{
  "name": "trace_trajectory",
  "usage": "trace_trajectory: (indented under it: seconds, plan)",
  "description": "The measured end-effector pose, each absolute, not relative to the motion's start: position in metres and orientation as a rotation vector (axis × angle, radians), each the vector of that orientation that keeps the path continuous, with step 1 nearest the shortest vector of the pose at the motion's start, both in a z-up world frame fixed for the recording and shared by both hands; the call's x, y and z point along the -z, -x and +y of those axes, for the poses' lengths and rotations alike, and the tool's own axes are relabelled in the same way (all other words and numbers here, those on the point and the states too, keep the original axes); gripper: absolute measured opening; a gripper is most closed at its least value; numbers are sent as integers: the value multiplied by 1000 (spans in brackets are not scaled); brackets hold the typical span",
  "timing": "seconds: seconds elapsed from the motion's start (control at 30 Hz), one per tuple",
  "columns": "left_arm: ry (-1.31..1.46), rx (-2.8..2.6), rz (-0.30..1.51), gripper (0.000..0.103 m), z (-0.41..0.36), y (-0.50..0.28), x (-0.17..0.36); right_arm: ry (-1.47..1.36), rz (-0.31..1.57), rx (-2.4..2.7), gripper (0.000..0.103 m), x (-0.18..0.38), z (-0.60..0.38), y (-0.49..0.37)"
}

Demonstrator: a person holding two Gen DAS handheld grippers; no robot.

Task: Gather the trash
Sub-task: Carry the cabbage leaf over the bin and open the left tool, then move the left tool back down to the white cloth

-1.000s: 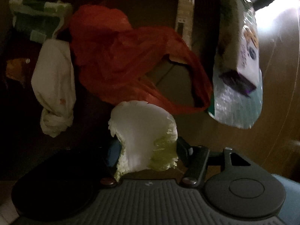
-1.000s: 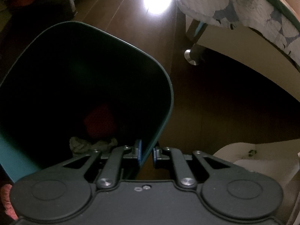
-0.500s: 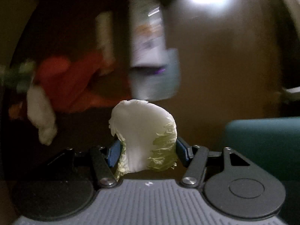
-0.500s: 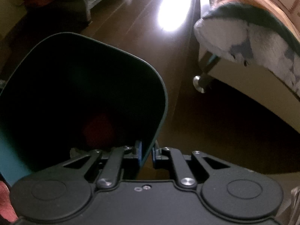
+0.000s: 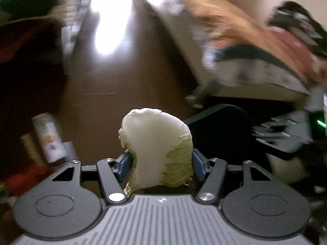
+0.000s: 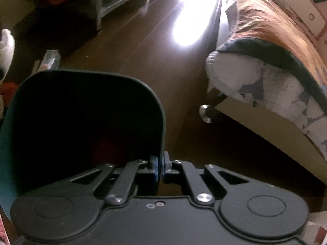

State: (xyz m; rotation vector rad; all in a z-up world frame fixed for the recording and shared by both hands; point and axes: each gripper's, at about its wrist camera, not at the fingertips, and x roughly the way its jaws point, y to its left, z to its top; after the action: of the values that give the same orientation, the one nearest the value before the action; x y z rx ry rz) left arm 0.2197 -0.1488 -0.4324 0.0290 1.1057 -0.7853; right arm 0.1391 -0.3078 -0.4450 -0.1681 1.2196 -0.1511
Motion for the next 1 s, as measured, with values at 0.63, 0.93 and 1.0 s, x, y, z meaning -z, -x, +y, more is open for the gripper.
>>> trace_trajectory:
  seconds: [0.63, 0.93, 1.0]
  plan:
    - [-248, 917, 1307, 62, -262, -172, 522, 170, 1226, 160, 3, 442, -310, -132]
    - [-221, 940, 1291, 74, -259, -180, 517, 166, 1239, 162, 4, 440, -304, -132]
    - [-210, 937, 1275, 78, -253, -181, 512, 166, 1241, 165, 4, 440, -302, -132]
